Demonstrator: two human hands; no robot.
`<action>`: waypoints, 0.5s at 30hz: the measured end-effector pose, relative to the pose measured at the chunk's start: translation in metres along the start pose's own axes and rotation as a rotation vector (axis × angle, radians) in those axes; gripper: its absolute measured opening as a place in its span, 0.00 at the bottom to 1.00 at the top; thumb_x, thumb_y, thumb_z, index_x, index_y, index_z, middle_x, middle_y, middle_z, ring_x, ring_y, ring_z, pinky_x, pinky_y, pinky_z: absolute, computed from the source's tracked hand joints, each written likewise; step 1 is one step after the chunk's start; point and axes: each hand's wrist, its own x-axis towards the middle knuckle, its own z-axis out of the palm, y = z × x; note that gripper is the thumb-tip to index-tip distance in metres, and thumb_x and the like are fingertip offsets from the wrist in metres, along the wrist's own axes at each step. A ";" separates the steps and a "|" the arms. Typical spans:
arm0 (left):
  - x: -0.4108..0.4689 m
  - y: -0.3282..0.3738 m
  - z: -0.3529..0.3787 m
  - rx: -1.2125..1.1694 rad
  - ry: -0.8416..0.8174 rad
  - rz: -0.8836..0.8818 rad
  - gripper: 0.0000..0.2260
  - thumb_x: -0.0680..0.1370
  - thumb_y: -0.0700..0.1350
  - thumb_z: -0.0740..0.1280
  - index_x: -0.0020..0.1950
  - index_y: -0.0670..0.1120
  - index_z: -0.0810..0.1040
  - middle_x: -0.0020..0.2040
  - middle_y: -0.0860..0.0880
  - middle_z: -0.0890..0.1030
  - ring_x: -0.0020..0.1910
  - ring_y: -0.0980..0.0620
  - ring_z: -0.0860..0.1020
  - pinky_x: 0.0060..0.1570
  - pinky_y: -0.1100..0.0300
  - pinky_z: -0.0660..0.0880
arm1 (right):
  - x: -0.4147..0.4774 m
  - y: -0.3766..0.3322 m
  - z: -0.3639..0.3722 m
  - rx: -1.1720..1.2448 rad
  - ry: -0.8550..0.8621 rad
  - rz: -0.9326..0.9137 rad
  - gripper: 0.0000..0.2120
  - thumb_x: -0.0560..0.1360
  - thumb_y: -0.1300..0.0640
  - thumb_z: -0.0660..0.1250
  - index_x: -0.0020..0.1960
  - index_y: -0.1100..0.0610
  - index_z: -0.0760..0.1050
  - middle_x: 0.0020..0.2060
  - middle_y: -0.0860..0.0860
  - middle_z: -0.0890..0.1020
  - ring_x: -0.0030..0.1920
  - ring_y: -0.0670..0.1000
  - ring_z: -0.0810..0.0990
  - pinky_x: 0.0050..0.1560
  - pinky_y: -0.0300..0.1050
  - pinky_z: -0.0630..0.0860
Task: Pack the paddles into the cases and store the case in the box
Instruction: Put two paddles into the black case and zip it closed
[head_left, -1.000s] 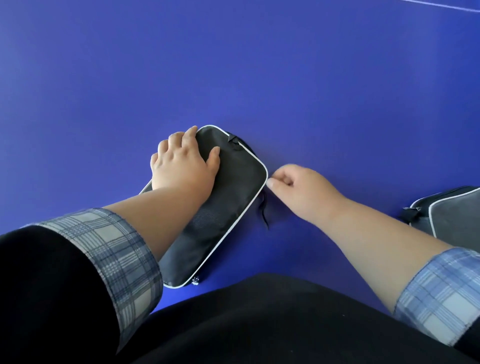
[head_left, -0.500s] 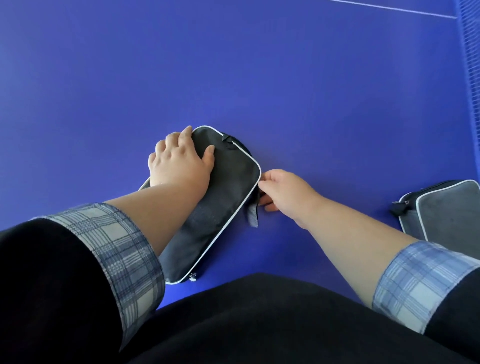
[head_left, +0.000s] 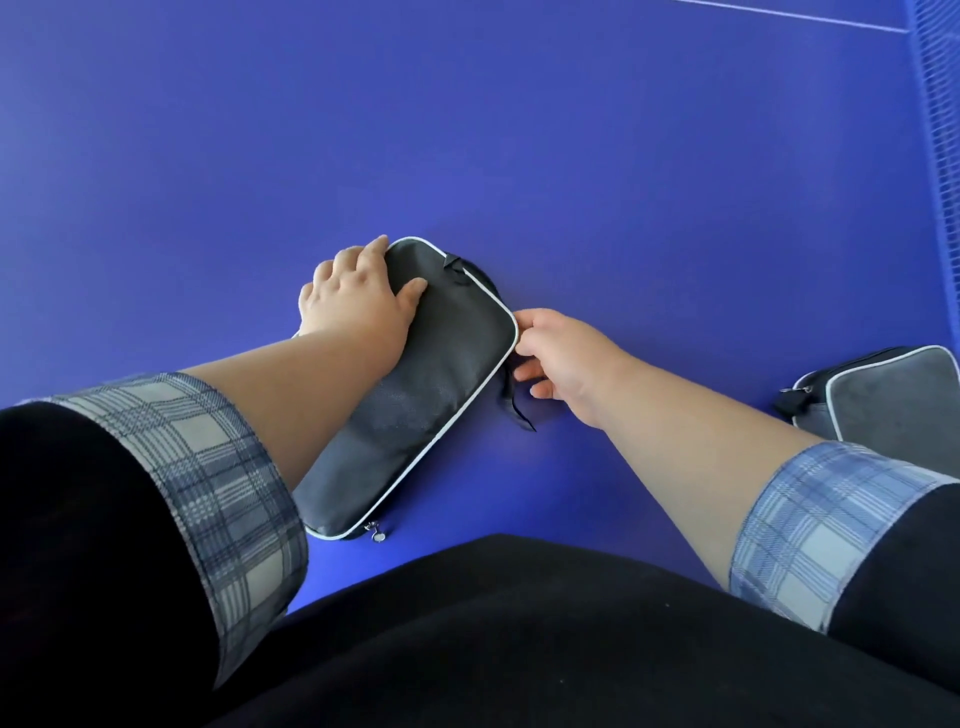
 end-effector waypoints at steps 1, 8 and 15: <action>0.002 -0.001 -0.003 -0.046 -0.024 0.007 0.30 0.79 0.63 0.57 0.78 0.53 0.57 0.75 0.48 0.65 0.73 0.43 0.61 0.70 0.46 0.59 | 0.000 0.000 0.001 0.035 -0.007 0.017 0.15 0.68 0.49 0.63 0.53 0.44 0.78 0.47 0.44 0.81 0.39 0.45 0.79 0.36 0.40 0.73; -0.030 -0.049 -0.035 -0.312 -0.046 -0.025 0.27 0.79 0.55 0.63 0.77 0.55 0.60 0.72 0.52 0.69 0.69 0.47 0.68 0.64 0.51 0.66 | 0.003 -0.001 -0.006 -0.535 -0.120 -0.165 0.10 0.68 0.43 0.75 0.46 0.43 0.78 0.40 0.39 0.81 0.43 0.42 0.79 0.42 0.40 0.71; -0.095 -0.067 -0.019 -0.084 0.015 -0.025 0.27 0.77 0.57 0.66 0.75 0.56 0.64 0.74 0.50 0.65 0.71 0.43 0.63 0.70 0.46 0.59 | -0.006 0.017 0.016 -0.713 0.007 -0.328 0.13 0.68 0.42 0.73 0.41 0.50 0.75 0.35 0.46 0.79 0.34 0.51 0.75 0.34 0.45 0.71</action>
